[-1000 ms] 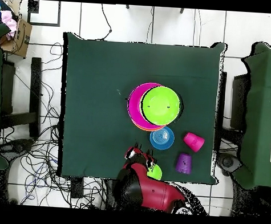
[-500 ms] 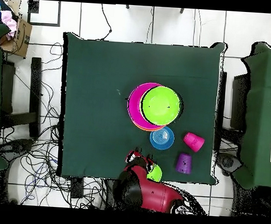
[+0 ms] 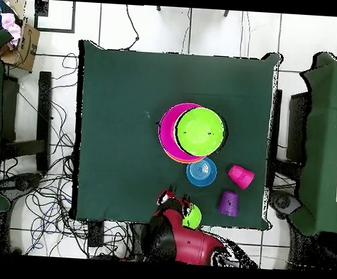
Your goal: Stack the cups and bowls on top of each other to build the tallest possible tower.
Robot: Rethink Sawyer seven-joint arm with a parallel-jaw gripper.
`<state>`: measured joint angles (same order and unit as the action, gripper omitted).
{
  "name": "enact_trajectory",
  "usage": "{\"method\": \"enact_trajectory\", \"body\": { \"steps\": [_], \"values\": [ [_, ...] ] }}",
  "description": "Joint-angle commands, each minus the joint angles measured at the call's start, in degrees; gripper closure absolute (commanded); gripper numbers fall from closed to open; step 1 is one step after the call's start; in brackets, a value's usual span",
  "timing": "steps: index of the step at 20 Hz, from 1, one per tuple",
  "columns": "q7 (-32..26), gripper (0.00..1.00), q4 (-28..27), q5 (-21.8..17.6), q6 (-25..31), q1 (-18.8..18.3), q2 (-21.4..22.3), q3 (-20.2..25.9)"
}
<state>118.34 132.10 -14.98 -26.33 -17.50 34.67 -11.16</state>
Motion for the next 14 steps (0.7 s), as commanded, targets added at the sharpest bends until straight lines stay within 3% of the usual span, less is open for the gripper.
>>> {"method": "enact_trajectory", "body": {
  "steps": [1,14],
  "values": [
    [8.37,0.00,-2.68,-1.24,-4.10,1.17,-6.17,2.76],
    [8.22,0.00,-4.56,-0.86,-8.11,0.86,-10.95,2.56]
  ]
}}
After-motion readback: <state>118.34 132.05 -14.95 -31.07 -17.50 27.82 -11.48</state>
